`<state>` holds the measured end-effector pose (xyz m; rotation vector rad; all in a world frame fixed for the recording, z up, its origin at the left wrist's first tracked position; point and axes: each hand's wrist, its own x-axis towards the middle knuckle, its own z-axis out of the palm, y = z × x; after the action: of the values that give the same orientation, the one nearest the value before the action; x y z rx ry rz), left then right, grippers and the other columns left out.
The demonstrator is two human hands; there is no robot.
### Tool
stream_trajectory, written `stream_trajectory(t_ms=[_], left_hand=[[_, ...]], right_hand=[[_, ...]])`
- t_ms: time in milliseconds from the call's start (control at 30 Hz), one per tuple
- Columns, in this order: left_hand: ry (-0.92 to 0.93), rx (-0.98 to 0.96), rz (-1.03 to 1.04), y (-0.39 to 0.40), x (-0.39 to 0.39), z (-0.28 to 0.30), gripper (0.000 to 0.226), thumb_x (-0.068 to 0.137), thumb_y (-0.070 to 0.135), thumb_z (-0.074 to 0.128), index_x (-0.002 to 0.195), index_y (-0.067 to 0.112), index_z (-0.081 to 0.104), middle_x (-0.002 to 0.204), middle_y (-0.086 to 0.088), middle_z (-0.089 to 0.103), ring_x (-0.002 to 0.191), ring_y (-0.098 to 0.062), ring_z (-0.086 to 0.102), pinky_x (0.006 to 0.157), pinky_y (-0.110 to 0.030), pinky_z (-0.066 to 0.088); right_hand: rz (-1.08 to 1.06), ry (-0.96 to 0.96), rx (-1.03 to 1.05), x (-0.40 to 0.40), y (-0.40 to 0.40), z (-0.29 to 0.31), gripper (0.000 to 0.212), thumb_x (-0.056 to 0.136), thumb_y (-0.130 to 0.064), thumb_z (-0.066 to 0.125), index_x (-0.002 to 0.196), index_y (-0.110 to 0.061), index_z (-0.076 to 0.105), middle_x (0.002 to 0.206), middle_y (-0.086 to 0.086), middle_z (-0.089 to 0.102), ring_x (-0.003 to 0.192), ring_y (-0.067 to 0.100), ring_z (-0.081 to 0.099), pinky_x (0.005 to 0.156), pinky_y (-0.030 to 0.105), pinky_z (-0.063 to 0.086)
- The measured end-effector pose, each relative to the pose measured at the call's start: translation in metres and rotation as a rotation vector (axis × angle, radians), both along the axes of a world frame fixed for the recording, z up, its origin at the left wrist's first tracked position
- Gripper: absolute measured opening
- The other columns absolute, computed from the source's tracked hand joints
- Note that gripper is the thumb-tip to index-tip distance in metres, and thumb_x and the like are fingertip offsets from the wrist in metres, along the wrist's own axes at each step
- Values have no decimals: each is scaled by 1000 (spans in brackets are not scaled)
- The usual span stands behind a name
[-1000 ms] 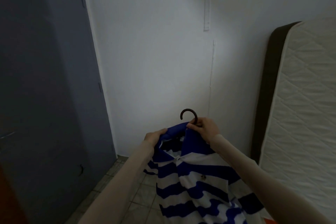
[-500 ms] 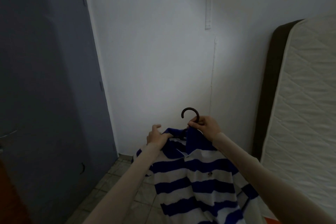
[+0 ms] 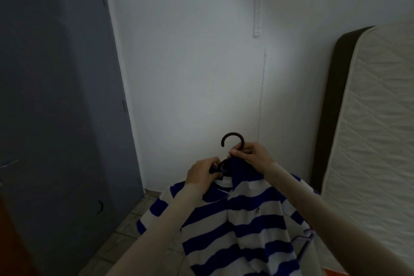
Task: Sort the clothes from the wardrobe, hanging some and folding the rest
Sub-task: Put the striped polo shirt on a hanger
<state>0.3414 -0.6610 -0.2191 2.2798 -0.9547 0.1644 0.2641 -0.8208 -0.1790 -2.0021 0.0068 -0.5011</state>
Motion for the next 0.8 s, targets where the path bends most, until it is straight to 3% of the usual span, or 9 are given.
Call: stream_trajectory(t_ms=[67, 233, 333, 467, 600, 800], left_hand=[[1, -47, 11, 0, -1, 0, 12, 85, 19, 65, 94, 13, 58, 98, -5, 65, 89, -23, 59, 68, -30, 43], [40, -114, 4, -2, 1, 3, 13, 84, 9, 64, 81, 16, 53, 86, -8, 63, 79, -22, 57, 62, -29, 43], [78, -133, -23, -3, 2, 3, 17, 84, 5, 64, 79, 15, 51, 84, -7, 61, 77, -19, 56, 62, -27, 44], [84, -142, -29, -1, 3, 2, 17, 85, 3, 63, 78, 15, 52, 85, -5, 61, 80, -16, 55, 61, -23, 40], [85, -136, -12, -1, 3, 1, 18, 85, 2, 62, 78, 15, 52, 85, -5, 61, 79, -16, 54, 62, -22, 40], [69, -109, 4, -3, 5, -2, 20, 83, -2, 62, 78, 15, 52, 90, -10, 64, 82, -15, 55, 65, -21, 40]], right_hand=[[-14, 13, -12, 0, 1, 2, 9, 83, -14, 69, 89, -9, 67, 84, -5, 68, 76, 1, 64, 77, 17, 45], [-106, 291, -402, 8, 4, -2, 62, 72, -35, 79, 123, -14, 50, 115, -1, 54, 108, 17, 52, 94, 31, 45], [-261, 300, -581, 11, 6, -6, 50, 81, -25, 69, 125, -11, 48, 124, 8, 53, 112, 24, 52, 96, 40, 46], [-412, 328, -624, 8, 4, -4, 31, 91, -23, 55, 118, -10, 53, 122, 11, 50, 111, 25, 49, 93, 35, 45], [-415, 434, -666, 4, 4, -3, 36, 95, -34, 46, 123, -12, 49, 125, 13, 44, 113, 29, 46, 92, 35, 42], [-485, 479, -511, 4, 4, -3, 27, 97, -14, 40, 114, 1, 56, 118, 18, 56, 102, 29, 56, 74, 27, 39]])
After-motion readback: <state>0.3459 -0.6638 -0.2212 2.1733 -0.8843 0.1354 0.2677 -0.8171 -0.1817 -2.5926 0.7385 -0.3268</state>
